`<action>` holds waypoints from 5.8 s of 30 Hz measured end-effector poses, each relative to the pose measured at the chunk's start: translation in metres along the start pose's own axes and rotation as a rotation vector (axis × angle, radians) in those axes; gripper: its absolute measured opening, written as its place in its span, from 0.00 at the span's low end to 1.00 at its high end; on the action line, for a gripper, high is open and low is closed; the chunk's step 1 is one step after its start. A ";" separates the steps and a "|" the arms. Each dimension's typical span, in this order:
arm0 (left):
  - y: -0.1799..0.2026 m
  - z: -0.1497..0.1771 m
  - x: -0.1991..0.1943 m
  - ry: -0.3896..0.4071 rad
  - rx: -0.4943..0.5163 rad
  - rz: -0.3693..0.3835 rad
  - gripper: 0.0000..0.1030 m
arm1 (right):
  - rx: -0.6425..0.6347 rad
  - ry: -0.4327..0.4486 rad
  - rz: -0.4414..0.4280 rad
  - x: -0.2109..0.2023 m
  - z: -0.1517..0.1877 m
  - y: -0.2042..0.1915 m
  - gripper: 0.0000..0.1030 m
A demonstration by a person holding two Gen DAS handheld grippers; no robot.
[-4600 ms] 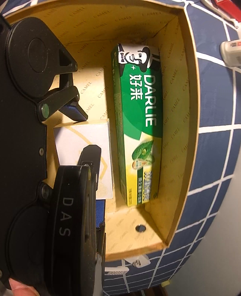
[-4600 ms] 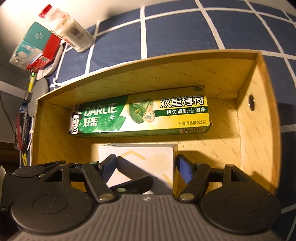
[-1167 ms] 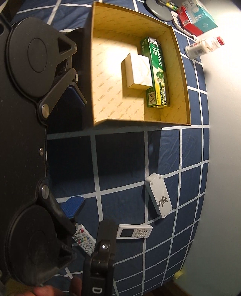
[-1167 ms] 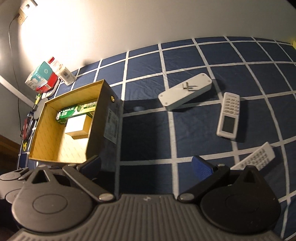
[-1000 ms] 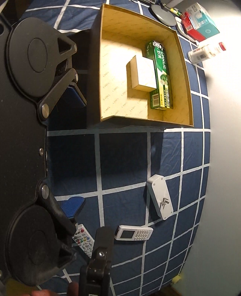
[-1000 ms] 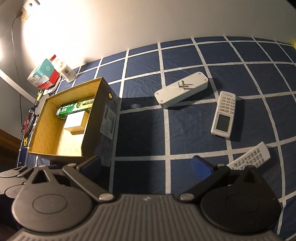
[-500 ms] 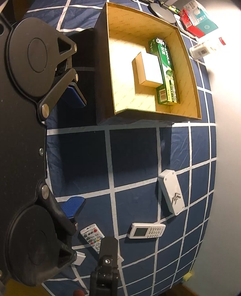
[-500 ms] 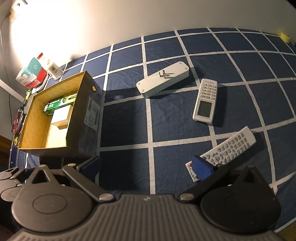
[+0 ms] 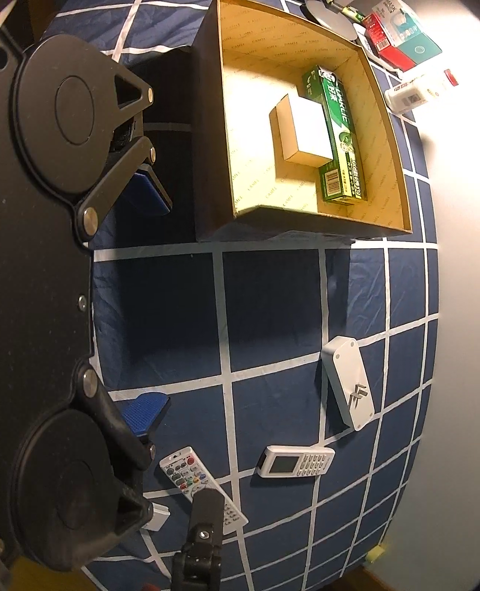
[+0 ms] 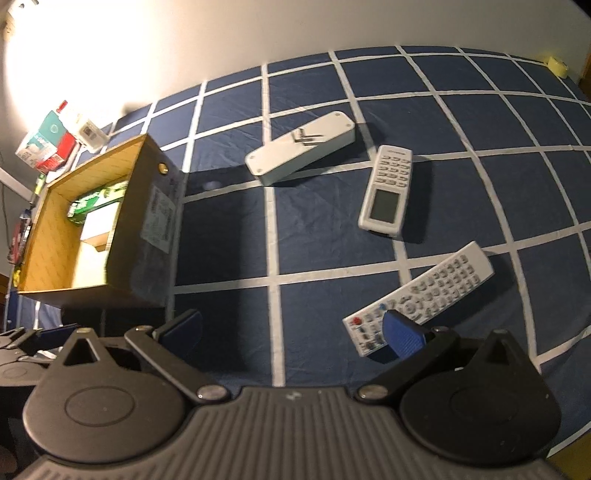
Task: Organize objects
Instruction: 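Move both tools away from the cardboard box to the white TV remote, then close both grippers on the white TV remote and lift it, then carry the TV remote with both grippers over the cardboard box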
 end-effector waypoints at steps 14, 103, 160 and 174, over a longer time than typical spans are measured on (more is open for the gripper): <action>0.051 0.008 0.038 -0.040 -0.194 -0.051 1.00 | -0.188 -0.121 -0.021 0.042 -0.017 0.070 1.00; 0.079 0.014 0.050 -0.120 -0.236 0.075 0.92 | -0.231 -0.208 -0.162 0.067 -0.013 0.028 0.85; -0.099 -0.093 0.005 -0.023 -0.022 0.095 0.92 | -0.057 -0.026 -0.128 0.067 -0.089 -0.165 0.85; -0.196 -0.106 0.010 -0.037 -0.013 0.119 0.92 | -0.049 -0.029 -0.104 0.094 -0.094 -0.260 0.85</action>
Point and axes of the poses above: each gripper's, at about its wrist camera, not at the fingertips, and x roughly the way its jaws point, y to its right, z to its underside, the point moved 10 cm from there along x, roughly the way its jaws point, and after that the axes turned 7 degrees about -x, right-handed, at the moved point
